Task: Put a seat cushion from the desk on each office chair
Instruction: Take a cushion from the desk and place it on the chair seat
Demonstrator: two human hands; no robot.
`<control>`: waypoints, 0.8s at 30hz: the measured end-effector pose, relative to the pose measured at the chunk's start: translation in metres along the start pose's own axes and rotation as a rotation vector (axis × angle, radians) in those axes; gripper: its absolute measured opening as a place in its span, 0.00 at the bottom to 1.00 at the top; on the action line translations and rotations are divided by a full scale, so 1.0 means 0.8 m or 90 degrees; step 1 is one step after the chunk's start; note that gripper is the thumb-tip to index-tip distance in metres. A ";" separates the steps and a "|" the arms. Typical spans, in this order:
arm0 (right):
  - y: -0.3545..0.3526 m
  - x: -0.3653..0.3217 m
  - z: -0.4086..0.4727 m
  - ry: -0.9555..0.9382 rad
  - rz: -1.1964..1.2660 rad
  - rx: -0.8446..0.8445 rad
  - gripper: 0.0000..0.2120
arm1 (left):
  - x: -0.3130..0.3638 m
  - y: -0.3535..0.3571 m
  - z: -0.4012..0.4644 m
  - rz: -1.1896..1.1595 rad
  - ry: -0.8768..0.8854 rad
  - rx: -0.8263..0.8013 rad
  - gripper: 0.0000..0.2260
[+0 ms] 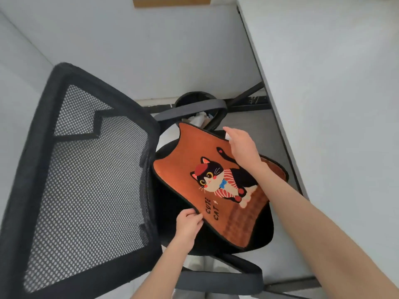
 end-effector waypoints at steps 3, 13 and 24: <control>0.041 0.029 -0.024 0.087 0.076 -0.013 0.21 | -0.030 0.009 0.014 0.042 -0.075 -0.038 0.10; 0.194 0.201 -0.235 0.635 0.193 -0.133 0.23 | 0.016 -0.012 0.114 0.326 0.102 0.132 0.13; 0.227 0.179 -0.268 0.651 0.228 -0.090 0.32 | 0.007 -0.016 0.132 0.458 0.162 0.171 0.15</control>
Point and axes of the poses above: each hand's wrist, its own z-axis towards the middle knuckle, its own y-axis out of the palm, x = y × z, the point moved 4 cm from there along z, towards the middle knuckle, and after that the axes turned 5 degrees about x, right-handed, at the moved point
